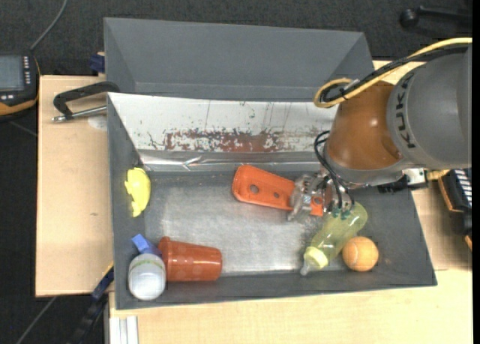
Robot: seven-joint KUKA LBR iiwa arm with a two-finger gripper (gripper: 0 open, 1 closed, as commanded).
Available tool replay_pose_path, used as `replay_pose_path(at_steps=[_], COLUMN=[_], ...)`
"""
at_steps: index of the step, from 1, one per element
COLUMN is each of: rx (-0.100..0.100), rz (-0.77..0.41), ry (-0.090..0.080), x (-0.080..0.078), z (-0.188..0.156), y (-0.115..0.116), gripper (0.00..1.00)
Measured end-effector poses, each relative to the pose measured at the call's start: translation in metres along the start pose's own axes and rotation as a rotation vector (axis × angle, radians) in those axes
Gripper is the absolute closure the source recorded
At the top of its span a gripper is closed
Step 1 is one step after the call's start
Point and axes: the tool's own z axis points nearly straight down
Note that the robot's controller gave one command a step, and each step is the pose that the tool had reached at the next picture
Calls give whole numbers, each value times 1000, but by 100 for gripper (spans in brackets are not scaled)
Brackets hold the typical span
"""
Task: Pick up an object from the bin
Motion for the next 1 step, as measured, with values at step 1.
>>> replay_pose_path(at_steps=[1], rx=[0], rz=[-35], ry=[-3], x=[-10], z=[-10], y=[4], gripper=[100])
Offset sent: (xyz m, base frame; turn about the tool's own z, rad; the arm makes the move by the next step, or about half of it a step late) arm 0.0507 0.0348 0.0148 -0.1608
